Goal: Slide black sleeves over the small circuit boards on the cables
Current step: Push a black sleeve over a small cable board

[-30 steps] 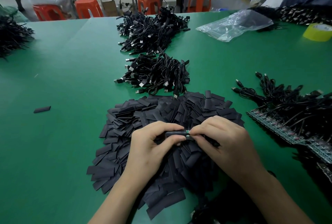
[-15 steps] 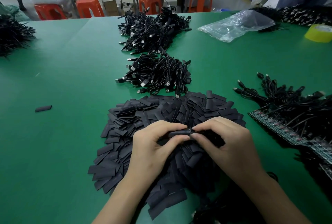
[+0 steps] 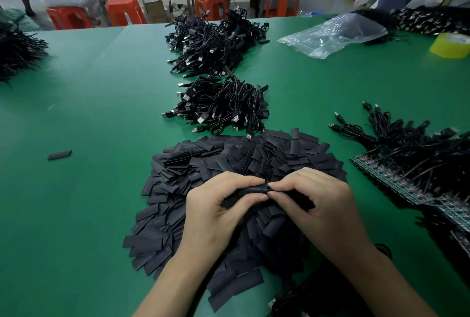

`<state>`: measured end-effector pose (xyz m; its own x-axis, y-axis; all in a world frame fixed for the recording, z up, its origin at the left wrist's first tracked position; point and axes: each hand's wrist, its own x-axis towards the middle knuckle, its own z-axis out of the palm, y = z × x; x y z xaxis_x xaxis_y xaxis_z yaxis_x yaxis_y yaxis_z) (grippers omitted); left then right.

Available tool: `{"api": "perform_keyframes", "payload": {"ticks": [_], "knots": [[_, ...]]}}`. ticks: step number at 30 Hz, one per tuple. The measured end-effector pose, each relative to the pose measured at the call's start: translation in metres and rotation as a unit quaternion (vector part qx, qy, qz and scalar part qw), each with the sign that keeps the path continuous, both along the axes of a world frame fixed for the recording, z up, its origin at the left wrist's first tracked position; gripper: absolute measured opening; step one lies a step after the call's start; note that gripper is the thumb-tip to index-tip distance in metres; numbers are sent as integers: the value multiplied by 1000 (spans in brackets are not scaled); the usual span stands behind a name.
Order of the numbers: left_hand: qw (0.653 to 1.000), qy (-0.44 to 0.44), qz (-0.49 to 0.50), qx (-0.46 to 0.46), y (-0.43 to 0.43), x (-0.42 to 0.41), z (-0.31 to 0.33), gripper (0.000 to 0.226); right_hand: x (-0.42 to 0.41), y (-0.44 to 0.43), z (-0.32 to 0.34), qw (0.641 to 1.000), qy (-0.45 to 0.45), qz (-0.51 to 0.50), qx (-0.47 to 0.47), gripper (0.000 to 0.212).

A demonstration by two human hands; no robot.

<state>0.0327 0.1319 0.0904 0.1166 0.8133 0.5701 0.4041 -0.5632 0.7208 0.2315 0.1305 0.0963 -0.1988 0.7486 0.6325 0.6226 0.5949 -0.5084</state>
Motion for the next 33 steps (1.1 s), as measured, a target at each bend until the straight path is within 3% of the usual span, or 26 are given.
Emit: {"api": "perform_keyframes", "payload": {"ticks": [7, 11, 25, 33], "knots": [[997, -35, 66, 8, -2, 2, 4, 33, -1, -1, 2, 999, 14, -51, 8, 11], [992, -62, 104, 20, -4, 2, 3, 28, -1, -2, 2, 997, 19, -72, 12, 10], [993, 9, 98, 63, -1, 3, -8, 26, 0, -1, -1, 997, -5, -79, 8, 9], [996, 44, 75, 16, 2, 1, -7, 42, 2, 6, 17, 992, -27, -120, 18, 5]]}}
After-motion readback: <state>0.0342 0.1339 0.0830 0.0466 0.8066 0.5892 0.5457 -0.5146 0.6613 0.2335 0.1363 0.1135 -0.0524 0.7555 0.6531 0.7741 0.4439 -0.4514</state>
